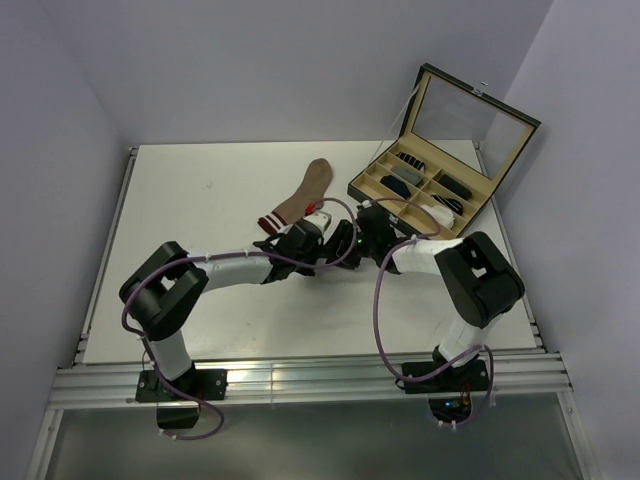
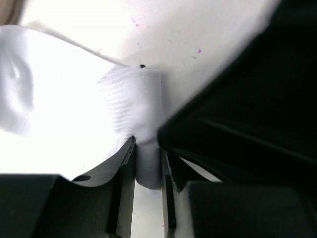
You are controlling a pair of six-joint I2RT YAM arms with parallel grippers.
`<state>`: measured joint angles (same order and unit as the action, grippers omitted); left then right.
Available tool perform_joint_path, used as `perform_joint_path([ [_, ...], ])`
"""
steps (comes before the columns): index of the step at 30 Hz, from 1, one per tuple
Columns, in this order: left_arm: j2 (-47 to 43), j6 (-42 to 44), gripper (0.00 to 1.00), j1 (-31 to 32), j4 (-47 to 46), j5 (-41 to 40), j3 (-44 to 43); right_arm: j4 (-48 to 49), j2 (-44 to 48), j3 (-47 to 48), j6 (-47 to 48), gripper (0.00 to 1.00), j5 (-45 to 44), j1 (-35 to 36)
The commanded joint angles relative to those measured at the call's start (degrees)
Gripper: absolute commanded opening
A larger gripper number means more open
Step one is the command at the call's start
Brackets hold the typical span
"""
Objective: Roll the socks
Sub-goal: Roll the sock at the center of the board.
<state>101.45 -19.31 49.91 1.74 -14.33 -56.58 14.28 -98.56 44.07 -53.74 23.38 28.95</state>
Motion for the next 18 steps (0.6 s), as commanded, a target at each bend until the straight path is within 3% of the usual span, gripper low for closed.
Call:
perform_joint_path([
  [1,2.0,-3.7,0.0,-3.4,3.1,13.8,-1.9,3.6,3.8,-1.9,0.8,0.53,2.1,0.1],
  [7,3.6,-4.2,0.01,-6.3,6.2,19.5,-5.7,9.4,4.2,-5.5,-0.9,0.54,2.2,-1.0],
  [10,3.4,-3.5,0.0,-7.0,7.2,18.4,-6.5,10.5,4.0,-5.2,-0.5,0.53,2.9,-2.3],
  [18,-0.6,-2.4,0.0,-7.1,5.3,18.5,-2.1,-7.3,5.7,8.5,16.8,0.45,-1.9,-4.4],
])
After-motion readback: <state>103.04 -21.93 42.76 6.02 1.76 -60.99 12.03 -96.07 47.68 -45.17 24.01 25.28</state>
